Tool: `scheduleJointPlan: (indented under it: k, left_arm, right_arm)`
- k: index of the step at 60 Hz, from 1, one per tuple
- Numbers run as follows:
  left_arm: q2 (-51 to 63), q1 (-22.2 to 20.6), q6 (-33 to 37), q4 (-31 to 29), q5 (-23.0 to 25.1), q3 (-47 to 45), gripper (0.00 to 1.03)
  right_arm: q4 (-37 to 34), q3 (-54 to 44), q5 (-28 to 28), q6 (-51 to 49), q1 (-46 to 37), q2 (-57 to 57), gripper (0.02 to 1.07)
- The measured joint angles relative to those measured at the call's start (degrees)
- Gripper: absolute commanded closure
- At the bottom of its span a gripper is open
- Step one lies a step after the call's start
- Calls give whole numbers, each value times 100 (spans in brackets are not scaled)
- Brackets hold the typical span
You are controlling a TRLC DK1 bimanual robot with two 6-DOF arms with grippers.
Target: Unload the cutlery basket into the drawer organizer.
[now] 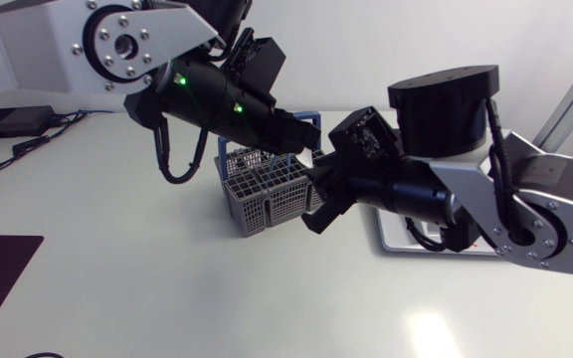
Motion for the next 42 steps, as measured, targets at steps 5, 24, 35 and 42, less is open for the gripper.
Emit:
scheduleJointPlan:
  k: [5,24,35,42]
  left_arm:
    - [0,0,0,0,0,0,90]
    - [0,7,-2,-59,11,9,86]
    - [0,31,-2,-57,24,11,78]
    - [0,44,-2,-57,22,11,76]
  right_arm:
    - [-57,0,-55,0,33,0,85]
    - [-105,-2,-52,0,68,0,85]
    - [-192,-33,-79,-2,79,-48,85]
    - [-278,-33,-98,-2,83,-146,86]
